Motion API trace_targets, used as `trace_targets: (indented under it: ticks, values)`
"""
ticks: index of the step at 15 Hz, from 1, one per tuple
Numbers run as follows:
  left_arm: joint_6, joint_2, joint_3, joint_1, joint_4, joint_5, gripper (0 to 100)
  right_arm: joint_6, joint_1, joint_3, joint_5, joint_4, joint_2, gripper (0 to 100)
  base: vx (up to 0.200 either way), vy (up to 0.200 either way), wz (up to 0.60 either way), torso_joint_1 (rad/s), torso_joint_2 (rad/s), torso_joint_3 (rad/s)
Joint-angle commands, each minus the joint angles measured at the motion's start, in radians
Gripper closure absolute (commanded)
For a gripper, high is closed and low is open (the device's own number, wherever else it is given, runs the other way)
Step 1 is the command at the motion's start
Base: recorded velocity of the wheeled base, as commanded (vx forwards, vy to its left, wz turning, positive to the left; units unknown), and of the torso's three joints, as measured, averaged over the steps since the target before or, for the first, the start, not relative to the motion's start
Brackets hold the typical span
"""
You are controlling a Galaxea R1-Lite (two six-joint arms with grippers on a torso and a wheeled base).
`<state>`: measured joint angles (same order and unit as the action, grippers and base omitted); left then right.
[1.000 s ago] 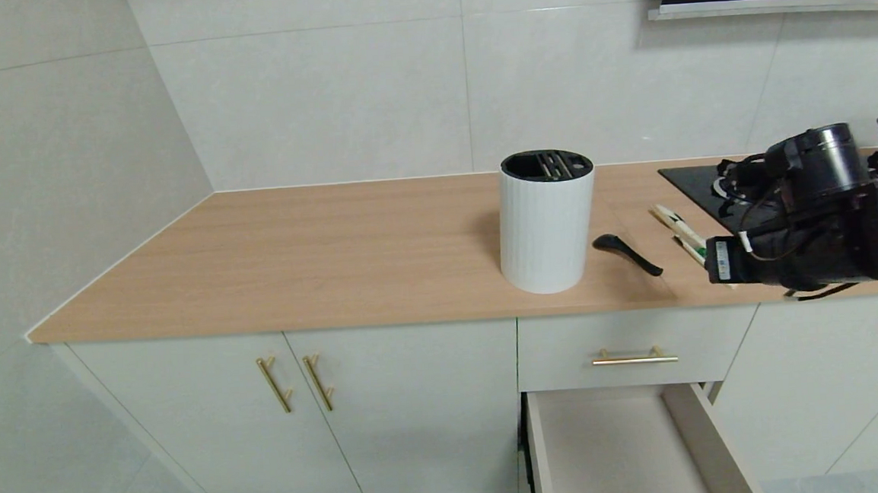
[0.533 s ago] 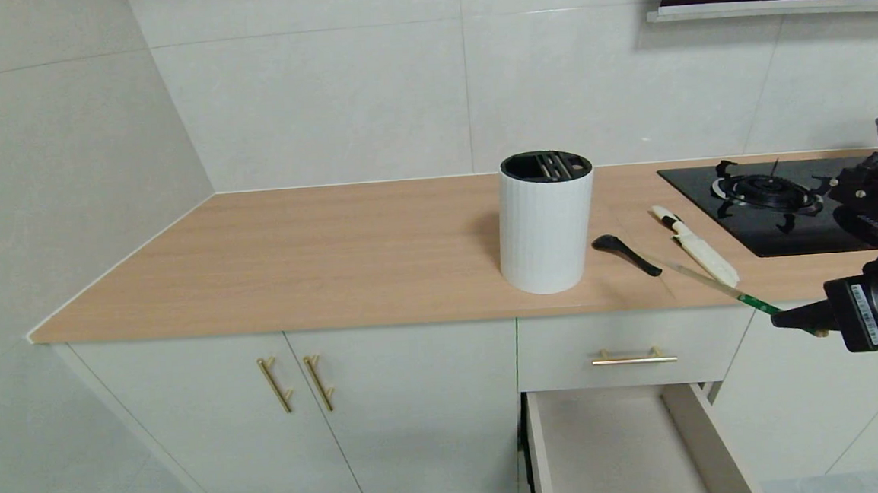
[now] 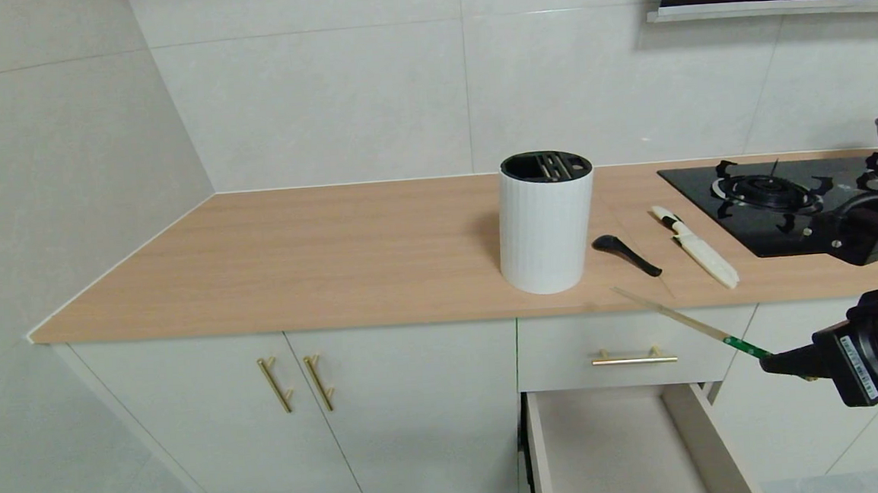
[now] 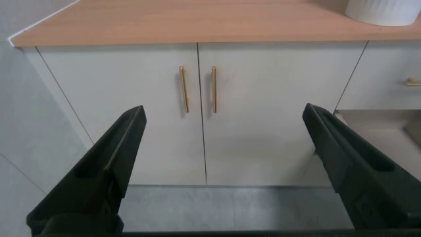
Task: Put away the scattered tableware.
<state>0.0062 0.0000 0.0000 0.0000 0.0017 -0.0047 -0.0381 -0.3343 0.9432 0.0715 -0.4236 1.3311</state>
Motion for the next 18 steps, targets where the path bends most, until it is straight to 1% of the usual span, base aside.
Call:
trace_targets:
  ticks: [1, 3, 5, 18]
  values:
    - [0.0, 0.0, 0.0, 0.0, 0.0, 0.0, 0, 0.0, -0.012, -0.007, 0.002, 0.0, 0.022, 100, 0.0, 0.0, 0.0, 0.0, 0.0, 0.0]
    - [0.0, 0.0, 0.0, 0.0, 0.0, 0.0, 0, 0.0, -0.012, -0.011, 0.004, 0.0, 0.02, 100, 0.0, 0.0, 0.0, -0.028, 0.06, 0.043]
    - [0.0, 0.002, 0.0, 0.0, 0.0, 0.0, 0, 0.0, -0.012, -0.011, 0.004, 0.0, 0.023, 100, 0.0, 0.0, 0.0, -0.159, 0.35, 0.195]
    - [0.001, 0.0, 0.0, 0.0, 0.0, 0.0, 0, 0.0, -0.012, -0.014, 0.002, 0.005, 0.083, 100, 0.0, 0.0, 0.0, -0.196, 0.48, 0.286]
